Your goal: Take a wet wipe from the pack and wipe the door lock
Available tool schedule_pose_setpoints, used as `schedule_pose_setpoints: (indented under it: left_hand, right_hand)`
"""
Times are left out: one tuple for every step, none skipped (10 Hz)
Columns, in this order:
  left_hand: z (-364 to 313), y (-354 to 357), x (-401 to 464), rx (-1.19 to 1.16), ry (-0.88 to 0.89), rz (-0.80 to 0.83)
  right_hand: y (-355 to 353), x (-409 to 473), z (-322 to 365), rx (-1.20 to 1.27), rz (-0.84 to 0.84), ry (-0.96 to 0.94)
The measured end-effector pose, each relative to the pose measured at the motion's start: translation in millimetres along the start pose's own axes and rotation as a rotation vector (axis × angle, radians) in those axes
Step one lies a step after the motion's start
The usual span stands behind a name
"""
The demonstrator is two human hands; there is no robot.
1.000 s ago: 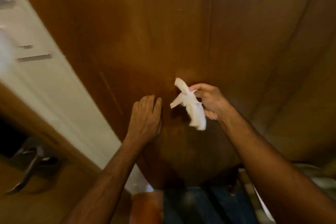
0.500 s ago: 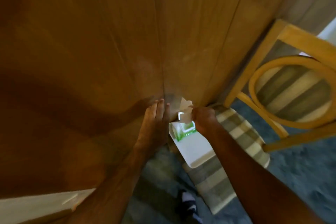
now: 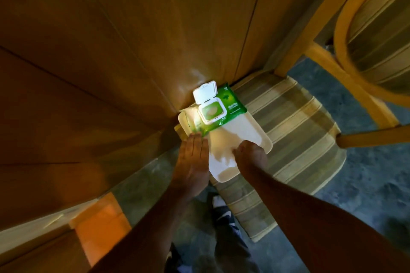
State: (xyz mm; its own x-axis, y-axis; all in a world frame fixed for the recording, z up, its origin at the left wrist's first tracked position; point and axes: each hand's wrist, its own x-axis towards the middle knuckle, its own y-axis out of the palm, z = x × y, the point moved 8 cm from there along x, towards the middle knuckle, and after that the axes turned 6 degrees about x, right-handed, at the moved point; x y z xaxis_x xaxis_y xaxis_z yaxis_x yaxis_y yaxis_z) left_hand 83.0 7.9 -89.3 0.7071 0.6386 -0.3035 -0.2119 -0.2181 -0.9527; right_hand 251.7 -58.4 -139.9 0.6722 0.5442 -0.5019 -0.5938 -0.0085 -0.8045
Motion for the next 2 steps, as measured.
schedule_pose_setpoints:
  left_hand:
    - [3.8, 3.5, -3.1, 0.041, -0.009, 0.000]
    - [11.1, -15.8, -20.1, 0.074, -0.076, -0.009]
  right_hand:
    - [12.3, -1.6, 12.7, -0.244, 0.066, -0.139]
    - [-12.5, -17.2, 17.6, -0.157, -0.021, -0.053]
